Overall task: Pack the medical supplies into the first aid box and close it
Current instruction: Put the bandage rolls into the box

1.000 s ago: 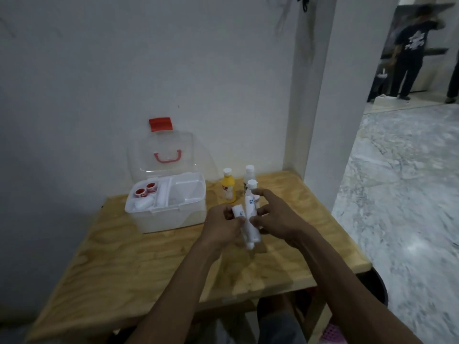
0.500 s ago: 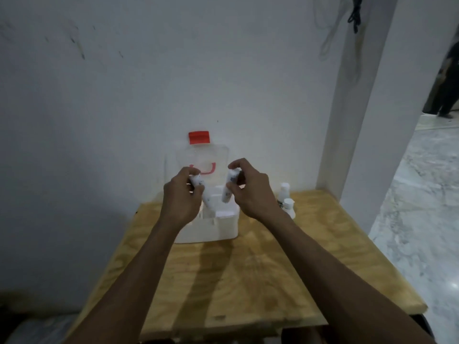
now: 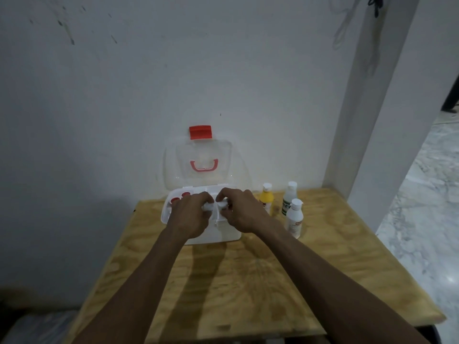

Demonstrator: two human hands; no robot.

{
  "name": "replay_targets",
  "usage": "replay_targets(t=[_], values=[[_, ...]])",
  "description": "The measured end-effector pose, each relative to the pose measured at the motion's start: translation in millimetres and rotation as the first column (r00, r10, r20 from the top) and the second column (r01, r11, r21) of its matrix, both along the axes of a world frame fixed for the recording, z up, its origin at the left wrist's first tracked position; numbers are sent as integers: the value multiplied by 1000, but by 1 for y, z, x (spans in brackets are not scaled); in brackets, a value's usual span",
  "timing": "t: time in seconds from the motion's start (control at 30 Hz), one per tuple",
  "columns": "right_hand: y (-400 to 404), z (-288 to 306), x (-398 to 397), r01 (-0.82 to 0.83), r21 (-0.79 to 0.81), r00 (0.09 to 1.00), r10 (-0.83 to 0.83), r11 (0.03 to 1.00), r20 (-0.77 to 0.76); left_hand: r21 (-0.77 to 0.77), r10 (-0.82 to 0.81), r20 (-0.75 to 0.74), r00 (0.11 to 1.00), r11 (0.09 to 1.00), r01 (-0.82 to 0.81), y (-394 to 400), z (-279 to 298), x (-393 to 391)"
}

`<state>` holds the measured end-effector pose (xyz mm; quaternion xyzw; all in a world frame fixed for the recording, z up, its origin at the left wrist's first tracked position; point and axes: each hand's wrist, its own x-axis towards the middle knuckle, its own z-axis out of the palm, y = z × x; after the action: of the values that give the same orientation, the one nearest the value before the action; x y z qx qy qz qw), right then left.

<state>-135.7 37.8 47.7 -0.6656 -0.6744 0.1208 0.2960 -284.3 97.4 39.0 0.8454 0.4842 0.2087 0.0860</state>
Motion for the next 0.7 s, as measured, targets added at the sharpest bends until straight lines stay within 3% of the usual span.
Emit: replay_targets(t=[0.13,0.33,0.7], values=[[-2,3,-3,-42,-85,999,42,995,-5,26,-32,-92,995,999,34,2,-1,-5],[-5,7,-5,-55,-197,998,50,979,-29,-5,-45,-116,992,999,44,1,-4,-12],[-13,12,-7,-36,-216,998,22,976,-67,-53,-77,-32,997,996,75,-12,-2,-17]])
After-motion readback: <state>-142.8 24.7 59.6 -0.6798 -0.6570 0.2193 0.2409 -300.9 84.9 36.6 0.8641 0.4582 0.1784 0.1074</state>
